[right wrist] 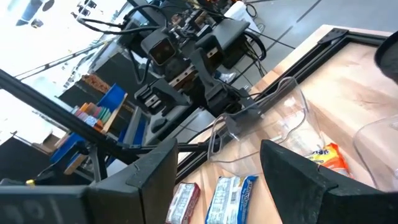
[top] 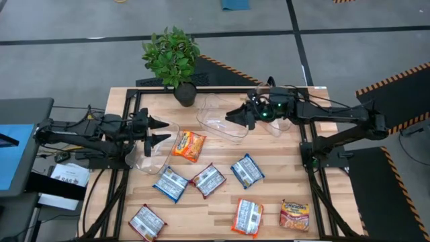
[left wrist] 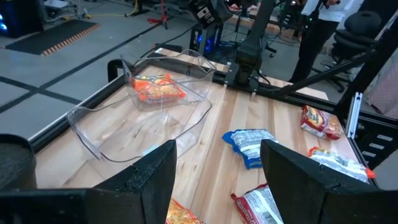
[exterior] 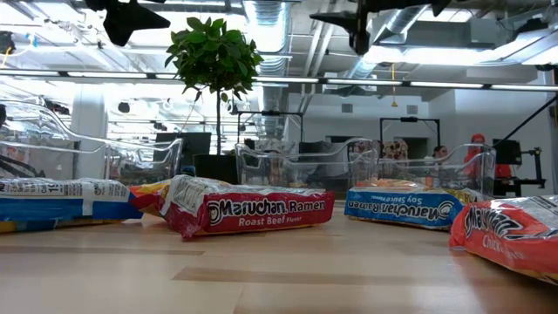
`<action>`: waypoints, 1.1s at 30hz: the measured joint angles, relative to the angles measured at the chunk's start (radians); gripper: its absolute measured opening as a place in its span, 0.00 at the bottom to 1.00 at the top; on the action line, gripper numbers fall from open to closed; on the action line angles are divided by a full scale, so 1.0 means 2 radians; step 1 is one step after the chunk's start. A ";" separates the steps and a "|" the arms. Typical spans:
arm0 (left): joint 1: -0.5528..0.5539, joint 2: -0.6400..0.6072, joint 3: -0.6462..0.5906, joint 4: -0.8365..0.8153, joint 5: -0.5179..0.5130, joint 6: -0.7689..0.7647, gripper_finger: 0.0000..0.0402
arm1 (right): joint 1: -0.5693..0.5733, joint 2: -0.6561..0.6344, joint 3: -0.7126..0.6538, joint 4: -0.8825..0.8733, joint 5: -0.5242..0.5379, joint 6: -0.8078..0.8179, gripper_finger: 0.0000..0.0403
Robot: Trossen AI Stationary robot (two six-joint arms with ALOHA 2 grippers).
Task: Sort Maruchan noodles
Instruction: Put the top orange noodle pack into the right transparent bin
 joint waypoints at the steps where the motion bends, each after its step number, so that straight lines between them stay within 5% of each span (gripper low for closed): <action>1: 0.000 0.000 0.000 0.000 0.000 0.000 0.54 | 0.000 0.000 0.000 0.000 -0.001 0.000 0.63; 28: 0.000 0.000 0.000 0.001 0.004 -0.037 0.54 | 0.032 0.000 0.000 0.000 0.000 -0.092 0.63; 33: 0.000 0.000 0.000 0.001 0.036 -0.069 0.54 | 0.033 0.000 0.000 0.000 0.000 -0.092 0.63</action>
